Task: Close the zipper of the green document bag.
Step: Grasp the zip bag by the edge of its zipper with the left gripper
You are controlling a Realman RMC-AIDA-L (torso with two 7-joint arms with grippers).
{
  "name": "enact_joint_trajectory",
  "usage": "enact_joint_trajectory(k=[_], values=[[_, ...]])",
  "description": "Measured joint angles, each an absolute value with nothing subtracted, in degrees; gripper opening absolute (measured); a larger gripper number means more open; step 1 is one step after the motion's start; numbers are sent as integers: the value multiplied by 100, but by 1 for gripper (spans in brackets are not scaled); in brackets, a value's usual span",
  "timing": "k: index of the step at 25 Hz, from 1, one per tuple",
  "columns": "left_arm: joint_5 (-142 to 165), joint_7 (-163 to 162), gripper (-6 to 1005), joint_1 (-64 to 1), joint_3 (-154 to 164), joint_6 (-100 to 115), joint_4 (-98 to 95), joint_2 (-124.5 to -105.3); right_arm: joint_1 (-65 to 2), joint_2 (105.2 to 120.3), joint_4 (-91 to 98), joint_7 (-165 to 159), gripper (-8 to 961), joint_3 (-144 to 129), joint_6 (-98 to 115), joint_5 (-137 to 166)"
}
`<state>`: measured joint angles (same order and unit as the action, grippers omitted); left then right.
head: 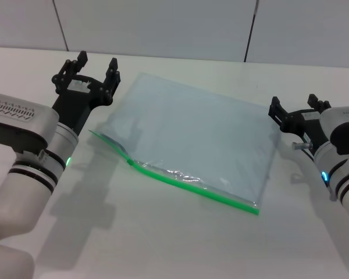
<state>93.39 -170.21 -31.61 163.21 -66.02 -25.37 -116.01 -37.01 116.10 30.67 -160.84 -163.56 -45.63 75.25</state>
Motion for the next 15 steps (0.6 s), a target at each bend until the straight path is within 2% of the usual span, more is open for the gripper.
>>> enact_joint_trajectory(k=[15], values=[[9324, -17035, 631, -3155, 16312, -6610, -2444, -11615, -3578, 11616, 3104, -16084, 865, -16413, -5263, 7547]])
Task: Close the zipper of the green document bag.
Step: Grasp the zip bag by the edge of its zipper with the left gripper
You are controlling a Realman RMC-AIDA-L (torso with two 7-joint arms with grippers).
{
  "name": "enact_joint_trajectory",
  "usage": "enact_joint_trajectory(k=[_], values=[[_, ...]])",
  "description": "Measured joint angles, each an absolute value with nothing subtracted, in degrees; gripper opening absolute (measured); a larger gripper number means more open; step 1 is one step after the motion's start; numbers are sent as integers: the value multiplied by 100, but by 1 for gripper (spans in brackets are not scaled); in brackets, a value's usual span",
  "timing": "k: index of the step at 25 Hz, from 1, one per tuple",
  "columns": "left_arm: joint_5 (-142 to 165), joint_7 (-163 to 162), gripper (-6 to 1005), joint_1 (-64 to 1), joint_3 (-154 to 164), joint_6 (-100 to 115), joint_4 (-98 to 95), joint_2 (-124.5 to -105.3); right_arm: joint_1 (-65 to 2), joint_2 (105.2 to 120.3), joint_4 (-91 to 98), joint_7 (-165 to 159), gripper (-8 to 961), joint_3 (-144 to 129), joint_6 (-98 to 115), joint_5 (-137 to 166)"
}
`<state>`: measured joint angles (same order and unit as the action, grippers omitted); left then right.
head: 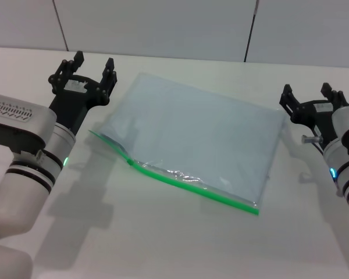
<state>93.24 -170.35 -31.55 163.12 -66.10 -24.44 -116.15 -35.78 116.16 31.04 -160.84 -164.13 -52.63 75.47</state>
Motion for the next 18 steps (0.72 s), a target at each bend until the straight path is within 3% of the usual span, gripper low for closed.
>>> enact_joint_trajectory(k=[18], values=[[9324, -16924, 629, -3097, 16335, -6609, -2443, -11608, -3568, 11619, 3102, -16084, 865, -16435, -5349, 7559]])
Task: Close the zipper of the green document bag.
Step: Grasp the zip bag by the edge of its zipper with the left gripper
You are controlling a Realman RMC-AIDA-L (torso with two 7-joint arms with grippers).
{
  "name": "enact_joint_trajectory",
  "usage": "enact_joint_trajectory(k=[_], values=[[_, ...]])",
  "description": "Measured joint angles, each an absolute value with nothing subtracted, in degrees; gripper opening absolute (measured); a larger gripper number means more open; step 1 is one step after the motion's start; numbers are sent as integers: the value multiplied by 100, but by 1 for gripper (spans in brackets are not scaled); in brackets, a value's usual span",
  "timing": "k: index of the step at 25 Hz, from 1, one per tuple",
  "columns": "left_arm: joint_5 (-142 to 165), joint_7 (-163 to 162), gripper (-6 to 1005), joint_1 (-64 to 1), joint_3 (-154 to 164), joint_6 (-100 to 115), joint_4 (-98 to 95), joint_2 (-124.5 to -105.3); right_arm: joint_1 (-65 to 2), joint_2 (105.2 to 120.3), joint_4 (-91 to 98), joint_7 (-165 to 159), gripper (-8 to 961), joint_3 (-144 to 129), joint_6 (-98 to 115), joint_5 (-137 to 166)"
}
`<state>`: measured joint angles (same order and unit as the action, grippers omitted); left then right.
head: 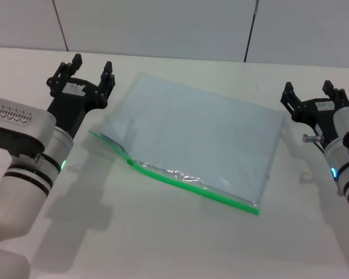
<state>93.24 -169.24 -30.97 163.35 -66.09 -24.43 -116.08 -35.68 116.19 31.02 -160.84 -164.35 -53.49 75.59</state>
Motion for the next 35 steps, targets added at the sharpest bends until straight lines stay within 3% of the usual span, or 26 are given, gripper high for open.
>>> enact_joint_trajectory(k=[25, 35], values=[[8357, -12009, 627, -2100, 16303, -7811, -3809, -11585, -3506, 11610, 3076, -16084, 864, -16435, -5063, 7559], [8235, -9867, 626, -2048, 16371, -7803, -4063, -11562, -3504, 11601, 3067, -16084, 864, -16430, -5062, 7547]])
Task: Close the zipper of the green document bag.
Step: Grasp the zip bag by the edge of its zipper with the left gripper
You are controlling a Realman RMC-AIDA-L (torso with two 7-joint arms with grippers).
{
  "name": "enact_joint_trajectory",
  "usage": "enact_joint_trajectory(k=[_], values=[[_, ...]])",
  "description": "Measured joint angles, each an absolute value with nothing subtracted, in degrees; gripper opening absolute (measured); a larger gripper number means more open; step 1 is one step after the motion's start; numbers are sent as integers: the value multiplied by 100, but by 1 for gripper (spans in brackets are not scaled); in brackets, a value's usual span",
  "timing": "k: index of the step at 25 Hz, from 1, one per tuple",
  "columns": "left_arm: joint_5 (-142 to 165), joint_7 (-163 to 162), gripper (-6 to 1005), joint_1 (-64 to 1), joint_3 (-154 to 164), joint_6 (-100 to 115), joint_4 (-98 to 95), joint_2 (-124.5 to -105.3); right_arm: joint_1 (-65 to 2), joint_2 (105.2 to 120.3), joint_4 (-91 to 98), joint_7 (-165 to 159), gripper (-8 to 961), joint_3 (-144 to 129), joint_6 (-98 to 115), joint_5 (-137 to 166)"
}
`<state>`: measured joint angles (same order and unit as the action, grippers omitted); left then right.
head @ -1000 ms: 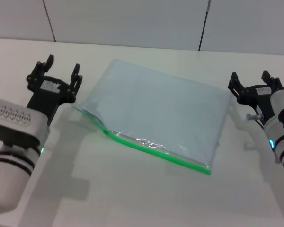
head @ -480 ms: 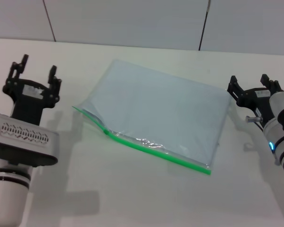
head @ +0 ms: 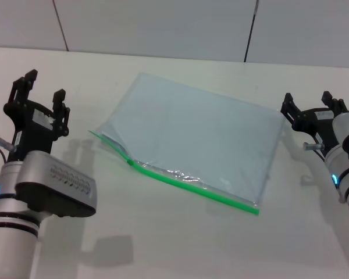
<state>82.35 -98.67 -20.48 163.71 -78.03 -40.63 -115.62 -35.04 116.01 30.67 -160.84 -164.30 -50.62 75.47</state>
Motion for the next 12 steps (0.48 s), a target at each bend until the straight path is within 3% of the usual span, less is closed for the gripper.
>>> enact_joint_trajectory(k=[12], values=[[7985, -8818, 624, -1985, 16374, -7247, -4182, -11570, -3498, 11601, 3067, -16084, 864, -16385, -4992, 7529]])
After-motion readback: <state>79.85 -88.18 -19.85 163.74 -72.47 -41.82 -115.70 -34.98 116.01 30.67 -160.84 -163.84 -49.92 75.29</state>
